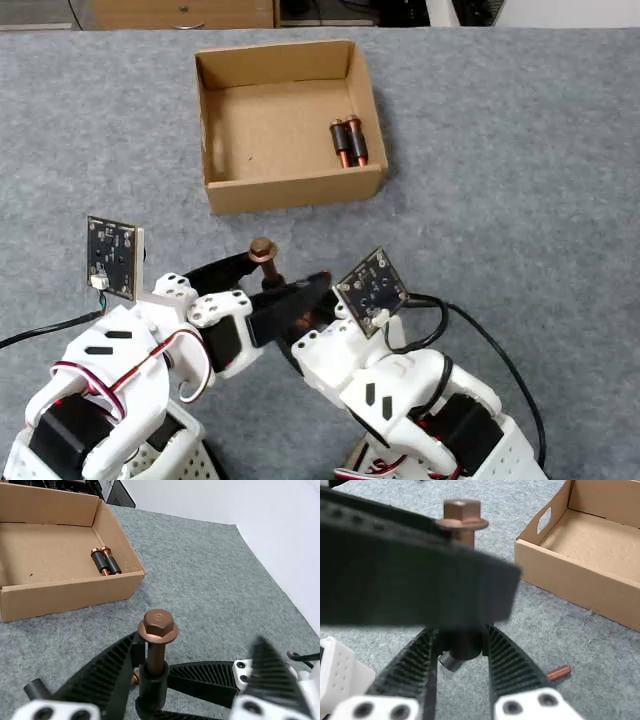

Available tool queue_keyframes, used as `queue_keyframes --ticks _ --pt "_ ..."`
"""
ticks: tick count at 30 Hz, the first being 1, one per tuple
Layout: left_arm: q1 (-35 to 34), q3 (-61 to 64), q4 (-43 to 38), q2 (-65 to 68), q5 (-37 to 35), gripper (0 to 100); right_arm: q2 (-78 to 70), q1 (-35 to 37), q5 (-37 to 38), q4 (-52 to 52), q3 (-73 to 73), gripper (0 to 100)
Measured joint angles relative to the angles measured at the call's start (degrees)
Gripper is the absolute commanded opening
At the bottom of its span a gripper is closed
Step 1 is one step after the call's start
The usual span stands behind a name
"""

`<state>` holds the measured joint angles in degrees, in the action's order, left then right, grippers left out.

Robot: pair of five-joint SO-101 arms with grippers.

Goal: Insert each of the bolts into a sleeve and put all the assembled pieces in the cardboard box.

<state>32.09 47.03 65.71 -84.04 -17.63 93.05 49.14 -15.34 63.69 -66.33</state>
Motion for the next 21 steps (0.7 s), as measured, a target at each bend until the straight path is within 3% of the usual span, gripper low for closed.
queue_keyframes --ticks 21 --pt "0.1 -0.1 2.7 -0.2 0.2 39 0.0 -4.1 0.1 0.3 7.6 0.1"
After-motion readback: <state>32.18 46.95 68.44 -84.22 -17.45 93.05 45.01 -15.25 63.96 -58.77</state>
